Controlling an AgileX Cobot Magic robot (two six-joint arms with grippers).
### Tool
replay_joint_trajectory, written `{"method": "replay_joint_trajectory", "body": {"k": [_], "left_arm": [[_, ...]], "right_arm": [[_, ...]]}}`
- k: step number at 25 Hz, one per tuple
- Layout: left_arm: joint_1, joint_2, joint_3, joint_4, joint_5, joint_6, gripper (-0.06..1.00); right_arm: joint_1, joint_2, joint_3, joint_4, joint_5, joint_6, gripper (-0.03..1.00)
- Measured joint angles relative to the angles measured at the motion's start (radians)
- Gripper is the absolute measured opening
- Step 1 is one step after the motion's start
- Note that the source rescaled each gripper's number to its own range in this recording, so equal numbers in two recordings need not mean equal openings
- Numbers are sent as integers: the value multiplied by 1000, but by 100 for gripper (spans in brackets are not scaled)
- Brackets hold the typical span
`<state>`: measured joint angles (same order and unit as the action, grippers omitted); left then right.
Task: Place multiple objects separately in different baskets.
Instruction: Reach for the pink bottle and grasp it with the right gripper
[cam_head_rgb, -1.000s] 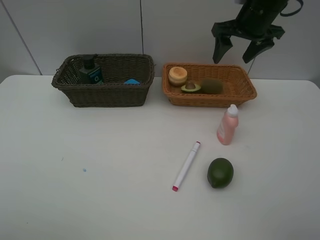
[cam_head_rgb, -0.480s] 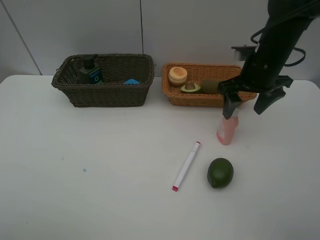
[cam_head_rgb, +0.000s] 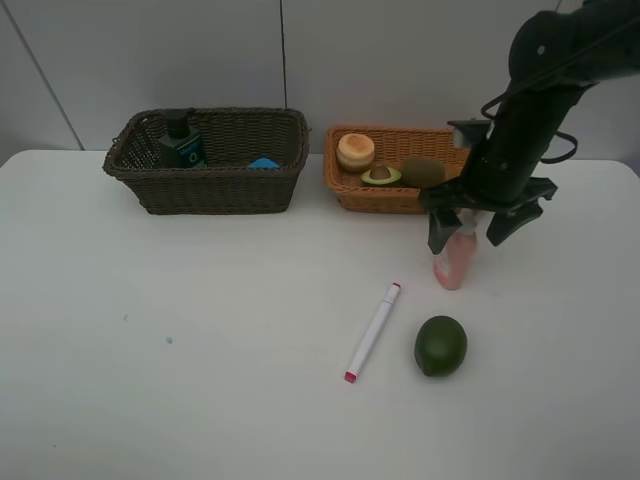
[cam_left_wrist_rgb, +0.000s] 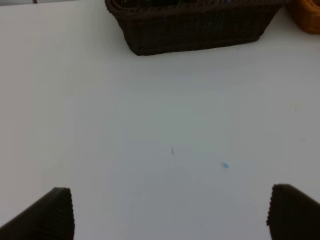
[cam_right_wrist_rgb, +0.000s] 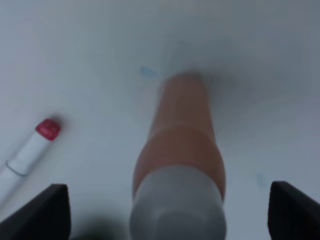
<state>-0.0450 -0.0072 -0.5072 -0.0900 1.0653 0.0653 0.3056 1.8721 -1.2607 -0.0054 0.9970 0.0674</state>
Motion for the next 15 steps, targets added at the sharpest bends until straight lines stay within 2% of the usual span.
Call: {"method": "replay_joint_trajectory", "body": {"k": [11,12,14,15], "left_arm": [[0,0,0,0,0,0,91],[0,0,0,0,0,0,91],[0,0,0,0,0,0,91],[0,0,0,0,0,0,91]], "right_arm": [[0,106,5,0,-83,0,98],[0,106,5,0,-83,0,94],[0,106,5,-1,-83,0,80],[0,106,5,-5,-83,0,68]]}}
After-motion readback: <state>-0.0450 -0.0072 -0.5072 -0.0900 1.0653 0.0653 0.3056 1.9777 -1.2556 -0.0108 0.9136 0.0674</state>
